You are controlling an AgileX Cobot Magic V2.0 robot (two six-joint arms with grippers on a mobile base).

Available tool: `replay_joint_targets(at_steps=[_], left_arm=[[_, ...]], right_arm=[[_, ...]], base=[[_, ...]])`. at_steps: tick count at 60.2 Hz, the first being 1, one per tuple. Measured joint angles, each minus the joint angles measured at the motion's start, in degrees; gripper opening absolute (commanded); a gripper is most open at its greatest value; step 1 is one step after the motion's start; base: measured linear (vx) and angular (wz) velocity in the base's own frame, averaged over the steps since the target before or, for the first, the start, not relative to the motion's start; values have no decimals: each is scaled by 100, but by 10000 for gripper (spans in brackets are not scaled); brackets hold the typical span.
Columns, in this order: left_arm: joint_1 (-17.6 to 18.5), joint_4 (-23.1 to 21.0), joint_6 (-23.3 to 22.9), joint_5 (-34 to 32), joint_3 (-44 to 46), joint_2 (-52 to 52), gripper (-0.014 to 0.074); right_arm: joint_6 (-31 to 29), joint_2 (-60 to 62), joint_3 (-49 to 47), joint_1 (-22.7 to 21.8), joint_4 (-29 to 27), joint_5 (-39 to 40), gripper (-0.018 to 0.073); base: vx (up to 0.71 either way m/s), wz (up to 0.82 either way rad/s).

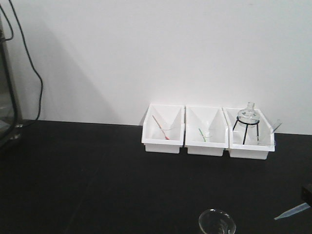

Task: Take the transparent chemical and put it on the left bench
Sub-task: 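Position the base facing the white bins, pipette held in right gripper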

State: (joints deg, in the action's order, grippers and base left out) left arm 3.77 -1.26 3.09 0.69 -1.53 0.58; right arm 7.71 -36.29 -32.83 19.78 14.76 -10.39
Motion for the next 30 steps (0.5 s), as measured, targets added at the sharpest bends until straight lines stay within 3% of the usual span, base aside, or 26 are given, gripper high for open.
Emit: replay_joint_targets(at_steps=[30], left_arm=[[0, 0, 0, 0, 0, 0, -3]], right_arm=[[0, 0, 0, 0, 0, 0, -3]], base=[[10, -22]])
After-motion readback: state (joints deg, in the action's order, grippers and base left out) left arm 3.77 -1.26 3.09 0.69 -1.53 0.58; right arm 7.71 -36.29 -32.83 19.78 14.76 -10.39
